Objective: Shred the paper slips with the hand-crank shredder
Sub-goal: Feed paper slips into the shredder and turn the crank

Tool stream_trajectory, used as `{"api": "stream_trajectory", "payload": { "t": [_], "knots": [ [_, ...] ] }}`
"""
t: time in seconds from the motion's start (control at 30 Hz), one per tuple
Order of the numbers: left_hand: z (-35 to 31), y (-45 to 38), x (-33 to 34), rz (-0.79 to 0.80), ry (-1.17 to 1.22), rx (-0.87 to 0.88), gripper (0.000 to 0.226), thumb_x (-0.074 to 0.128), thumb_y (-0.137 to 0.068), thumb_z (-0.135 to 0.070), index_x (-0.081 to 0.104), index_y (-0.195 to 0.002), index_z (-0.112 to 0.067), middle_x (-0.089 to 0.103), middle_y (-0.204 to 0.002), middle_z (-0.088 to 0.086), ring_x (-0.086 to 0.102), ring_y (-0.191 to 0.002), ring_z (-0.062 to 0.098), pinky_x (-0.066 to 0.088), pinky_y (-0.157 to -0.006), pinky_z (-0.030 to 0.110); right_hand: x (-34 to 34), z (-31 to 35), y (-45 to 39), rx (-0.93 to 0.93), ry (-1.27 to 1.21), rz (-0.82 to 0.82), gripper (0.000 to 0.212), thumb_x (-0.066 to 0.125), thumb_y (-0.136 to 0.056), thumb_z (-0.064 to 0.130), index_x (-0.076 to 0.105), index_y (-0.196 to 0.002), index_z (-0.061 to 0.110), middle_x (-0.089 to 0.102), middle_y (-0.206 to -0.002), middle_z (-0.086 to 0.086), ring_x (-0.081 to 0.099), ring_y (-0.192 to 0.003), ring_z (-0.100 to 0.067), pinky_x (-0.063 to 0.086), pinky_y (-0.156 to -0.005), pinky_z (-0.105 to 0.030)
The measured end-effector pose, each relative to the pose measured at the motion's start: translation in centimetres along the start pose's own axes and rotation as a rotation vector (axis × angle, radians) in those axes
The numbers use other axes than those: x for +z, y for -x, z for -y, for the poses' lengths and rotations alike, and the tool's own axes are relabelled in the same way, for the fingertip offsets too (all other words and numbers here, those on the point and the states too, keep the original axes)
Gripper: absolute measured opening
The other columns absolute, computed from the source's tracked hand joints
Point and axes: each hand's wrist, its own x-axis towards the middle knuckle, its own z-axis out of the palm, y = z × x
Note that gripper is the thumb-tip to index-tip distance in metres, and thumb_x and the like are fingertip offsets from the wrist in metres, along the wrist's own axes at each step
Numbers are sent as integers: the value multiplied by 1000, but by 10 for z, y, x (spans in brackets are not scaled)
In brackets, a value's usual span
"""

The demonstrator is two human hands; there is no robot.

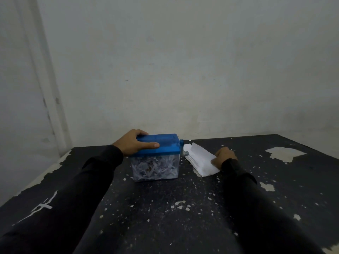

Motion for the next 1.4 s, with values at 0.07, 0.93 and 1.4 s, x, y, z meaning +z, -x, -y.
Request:
{"api": "stream_trajectory", "payload": {
  "t": [0.07,0.93,1.4],
  "knots": [
    [1,-2,-2,22,-15,-9,122,63,-29,-102,58,-125,-26,58,-115,-11,56,-98,2,42,-90,29,-3,2,1,-54,-130,-1,24,71,-86,11,57,-68,18,61,-77,-5,66,-79,-26,55,-70,-29],
    [0,-16,-13,-338,59,177,6,66,-97,-13,67,-92,-12,72,-93,5,69,-87,19,52,-72,23,-40,189,28,-847,-566,76,32,82,-81,11,69,-110,14,70,-94,-5,65,-78,-19,58,-75,-34],
    [14,-8,15,-661,177,333,6,60,-101,-10,63,-97,-12,67,-90,-7,64,-83,0,55,-72,19,-20,116,46,-514,-207,331,88,67,-67,81,56,-131,22,64,-114,-3,64,-98,-16,57,-82,-33]
  ]
}}
